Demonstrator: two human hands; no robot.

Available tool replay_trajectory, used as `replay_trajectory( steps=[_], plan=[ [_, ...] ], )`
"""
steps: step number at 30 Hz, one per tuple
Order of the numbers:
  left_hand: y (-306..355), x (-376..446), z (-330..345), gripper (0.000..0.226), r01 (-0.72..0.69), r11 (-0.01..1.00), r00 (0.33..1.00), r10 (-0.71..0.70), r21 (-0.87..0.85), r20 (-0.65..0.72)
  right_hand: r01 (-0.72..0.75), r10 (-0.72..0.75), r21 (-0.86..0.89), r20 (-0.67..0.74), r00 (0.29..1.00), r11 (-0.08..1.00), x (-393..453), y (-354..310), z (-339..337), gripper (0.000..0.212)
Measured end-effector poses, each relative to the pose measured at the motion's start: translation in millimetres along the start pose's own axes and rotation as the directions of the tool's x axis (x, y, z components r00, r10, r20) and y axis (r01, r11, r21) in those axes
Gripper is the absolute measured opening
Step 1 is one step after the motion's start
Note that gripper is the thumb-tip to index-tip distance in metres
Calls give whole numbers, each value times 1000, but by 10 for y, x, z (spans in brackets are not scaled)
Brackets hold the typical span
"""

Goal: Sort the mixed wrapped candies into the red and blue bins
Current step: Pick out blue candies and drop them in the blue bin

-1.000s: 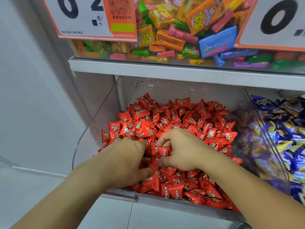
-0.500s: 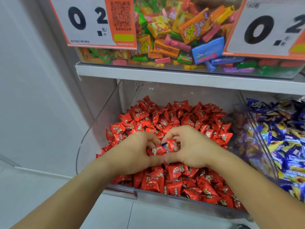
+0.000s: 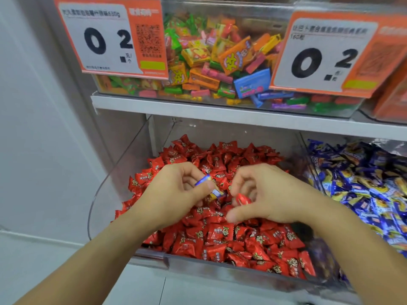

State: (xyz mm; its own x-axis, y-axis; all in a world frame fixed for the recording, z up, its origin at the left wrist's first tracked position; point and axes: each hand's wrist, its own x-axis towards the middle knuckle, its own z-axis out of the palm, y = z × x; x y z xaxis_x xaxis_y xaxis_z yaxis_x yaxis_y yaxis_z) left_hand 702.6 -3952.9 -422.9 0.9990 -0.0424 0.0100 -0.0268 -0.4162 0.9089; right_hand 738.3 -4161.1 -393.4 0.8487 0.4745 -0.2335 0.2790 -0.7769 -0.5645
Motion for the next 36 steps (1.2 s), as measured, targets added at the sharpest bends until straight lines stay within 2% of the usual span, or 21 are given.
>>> replay_trajectory(
  steps=[2, 3, 5, 7, 8, 10, 12, 15, 18, 20, 22, 24, 26, 27, 29, 30, 31, 32, 34, 36],
  plan=[
    [-8, 7, -47, 16, 26, 1000, 998, -27, -9, -57, -78, 74, -293, -26, 997, 953, -64, 24, -89, 45],
    [-9, 15, -72, 15, 36, 999, 997, -38, -33, -71, -97, 74, -368, -74, 994, 925, -82, 17, -122, 47],
    [-8, 13, -108, 10, 44, 997, 995, -49, -61, -81, -138, 116, -436, -76, 990, 889, -67, -32, -124, 59],
    [-12, 15, -125, 2, 52, 996, 995, -57, -72, -81, -199, 242, -494, 25, 970, 847, 50, -50, -18, 72],
    [-18, 17, -129, 7, 63, 995, 994, -69, -73, -79, -215, 292, -510, 76, 953, 833, 128, -47, 83, 73],
    [-41, 31, -136, 12, 95, 991, 991, -104, -95, -89, -190, 278, -483, 116, 954, 855, 262, -39, 279, 66],
    [-46, 39, -134, 13, 99, 984, 986, -117, -145, -120, -94, 146, -358, 120, 982, 929, 322, -74, 395, 61],
    [-56, 38, -120, 18, 35, 997, 993, -43, -73, -114, 47, -27, -144, 136, 990, 988, 247, -211, 306, 58],
    [-61, 34, -115, 11, 0, 996, 998, -5, -93, -57, 53, -51, -187, 15, 999, 981, 138, -214, -38, 44],
    [-79, 47, -107, 15, -6, 997, 999, 3, -83, -39, -67, 56, -295, -44, 997, 953, 118, -107, -194, 52],
    [-103, 66, -83, 17, 1, 997, 1000, -3, -77, -30, -241, 273, -422, 16, 962, 874, 134, -57, -152, 74],
    [-123, 79, -63, 13, 11, 998, 1000, -12, -68, -12, -288, 370, -482, 81, 925, 827, 225, -73, -4, 86],
    [-104, 65, -53, 10, -23, 999, 999, 22, 29, 23, -226, 290, -416, 97, 952, 881, 330, -121, 88, 78],
    [-83, 44, -45, 7, -58, 995, 997, 54, 84, 47, -178, 217, -323, 88, 972, 929, 377, -135, 110, 72],
    [-32, 0, -17, 4, -120, 981, 987, 102, 155, 123, -73, 78, -47, 95, 992, 996, 399, -159, 116, 68],
    [-11, -24, 1, 7, -145, 970, 980, 114, 197, 160, -33, 22, 101, 110, 994, 994, 390, -145, 79, 71],
    [-3, -39, 15, 10, -161, 954, 976, 115, 254, 186, -11, -8, 170, 113, 994, 985, 366, -126, 5, 73],
    [-4, -52, 29, 12, -170, 933, 973, 107, 318, 205, -12, -2, 141, 96, 995, 990, 332, -102, -102, 72],
    [-10, -68, 55, 23, -195, 875, 966, 94, 444, 240, -57, 60, -65, 53, 997, 996, 267, -79, -359, 66],
    [-19, -79, 90, 37, -240, 785, 957, 94, 570, 274, -198, 234, -260, 118, 965, 945, 237, -35, -502, 78]
  ],
)
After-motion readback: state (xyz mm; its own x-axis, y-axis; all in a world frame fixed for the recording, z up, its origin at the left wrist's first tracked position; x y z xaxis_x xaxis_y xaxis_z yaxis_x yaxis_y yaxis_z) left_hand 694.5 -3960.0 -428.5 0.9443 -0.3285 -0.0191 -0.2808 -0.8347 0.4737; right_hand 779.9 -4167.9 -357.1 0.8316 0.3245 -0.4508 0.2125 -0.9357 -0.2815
